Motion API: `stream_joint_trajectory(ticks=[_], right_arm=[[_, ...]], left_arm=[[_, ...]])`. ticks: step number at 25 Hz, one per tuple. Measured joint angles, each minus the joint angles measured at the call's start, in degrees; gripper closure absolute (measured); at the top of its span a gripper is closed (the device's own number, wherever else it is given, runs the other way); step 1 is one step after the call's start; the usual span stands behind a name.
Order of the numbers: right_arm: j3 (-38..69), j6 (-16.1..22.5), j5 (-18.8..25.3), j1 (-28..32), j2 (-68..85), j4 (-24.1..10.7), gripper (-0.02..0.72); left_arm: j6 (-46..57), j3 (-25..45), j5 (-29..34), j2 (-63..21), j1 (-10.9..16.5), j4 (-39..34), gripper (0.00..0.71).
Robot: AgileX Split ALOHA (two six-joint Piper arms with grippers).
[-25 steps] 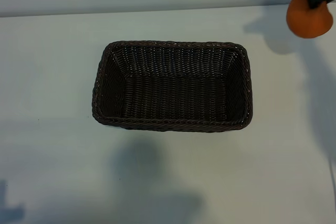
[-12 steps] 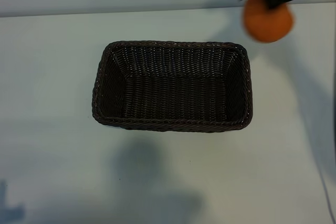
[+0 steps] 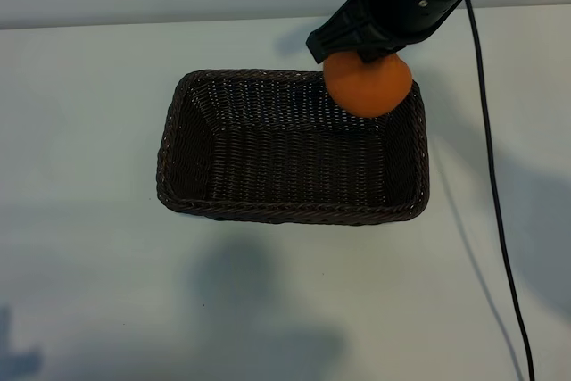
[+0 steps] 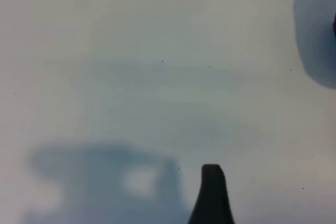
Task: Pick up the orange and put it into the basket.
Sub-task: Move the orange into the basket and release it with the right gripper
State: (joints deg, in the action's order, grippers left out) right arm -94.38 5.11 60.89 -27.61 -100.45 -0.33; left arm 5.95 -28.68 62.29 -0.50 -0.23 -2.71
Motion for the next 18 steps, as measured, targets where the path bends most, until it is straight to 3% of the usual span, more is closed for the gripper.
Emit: stream_joint_trajectory(ticks=[12,18], right_arm=[[0.0,-0.37,-1.63,0.0,-8.86,1.58,0.629],[0.0,-1.17,-4.8,0.0,-12.48,1.94,0.63]], left_arm=[[0.0,0.0,0.0,0.0,0.0,0.0,0.14],[0.0,0.0,0.0,0.0,0.0,0.0,0.14]])
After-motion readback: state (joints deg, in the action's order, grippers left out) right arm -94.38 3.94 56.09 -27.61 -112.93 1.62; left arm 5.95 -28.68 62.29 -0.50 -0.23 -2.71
